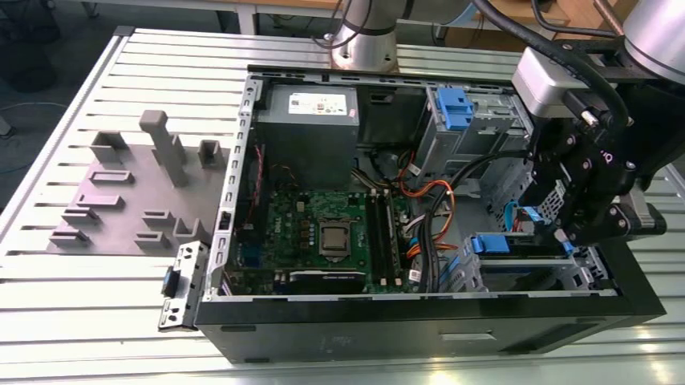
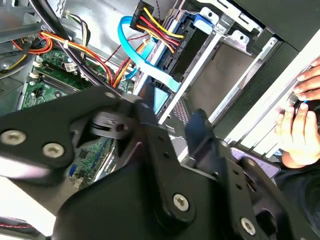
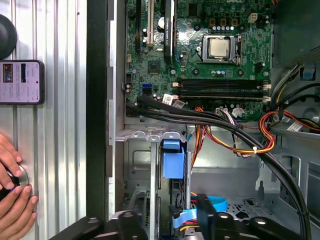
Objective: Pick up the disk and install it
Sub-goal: 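Insert the second disk wire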
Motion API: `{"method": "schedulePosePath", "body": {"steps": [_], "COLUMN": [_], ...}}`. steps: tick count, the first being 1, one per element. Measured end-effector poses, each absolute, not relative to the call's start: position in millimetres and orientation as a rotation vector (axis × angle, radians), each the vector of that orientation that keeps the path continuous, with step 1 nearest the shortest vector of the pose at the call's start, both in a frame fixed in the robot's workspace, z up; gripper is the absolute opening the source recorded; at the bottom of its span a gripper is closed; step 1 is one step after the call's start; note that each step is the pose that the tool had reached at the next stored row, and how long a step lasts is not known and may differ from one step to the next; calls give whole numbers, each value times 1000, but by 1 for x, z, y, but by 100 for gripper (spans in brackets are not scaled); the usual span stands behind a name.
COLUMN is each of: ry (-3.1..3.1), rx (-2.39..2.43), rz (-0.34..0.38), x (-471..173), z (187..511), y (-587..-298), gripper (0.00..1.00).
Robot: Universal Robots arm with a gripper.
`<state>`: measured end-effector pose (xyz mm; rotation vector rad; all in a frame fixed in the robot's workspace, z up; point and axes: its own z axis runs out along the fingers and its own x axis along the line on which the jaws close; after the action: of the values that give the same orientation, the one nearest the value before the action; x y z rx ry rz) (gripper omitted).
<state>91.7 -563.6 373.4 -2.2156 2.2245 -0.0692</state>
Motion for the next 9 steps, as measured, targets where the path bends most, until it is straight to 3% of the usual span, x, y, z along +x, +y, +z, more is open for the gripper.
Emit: {"method": "schedulePosePath", "body": {"steps": [3, 6, 7, 9], "ry": [2225, 2225, 2224, 2225], "rx": [-2216, -2216, -2216, -2216], "rz": [-69, -69, -69, -69], "x": [92, 92, 92, 92], "z": [373, 373, 373, 373], "y": [-564, -564, -563, -563], "gripper": [59, 59, 57, 45]}}
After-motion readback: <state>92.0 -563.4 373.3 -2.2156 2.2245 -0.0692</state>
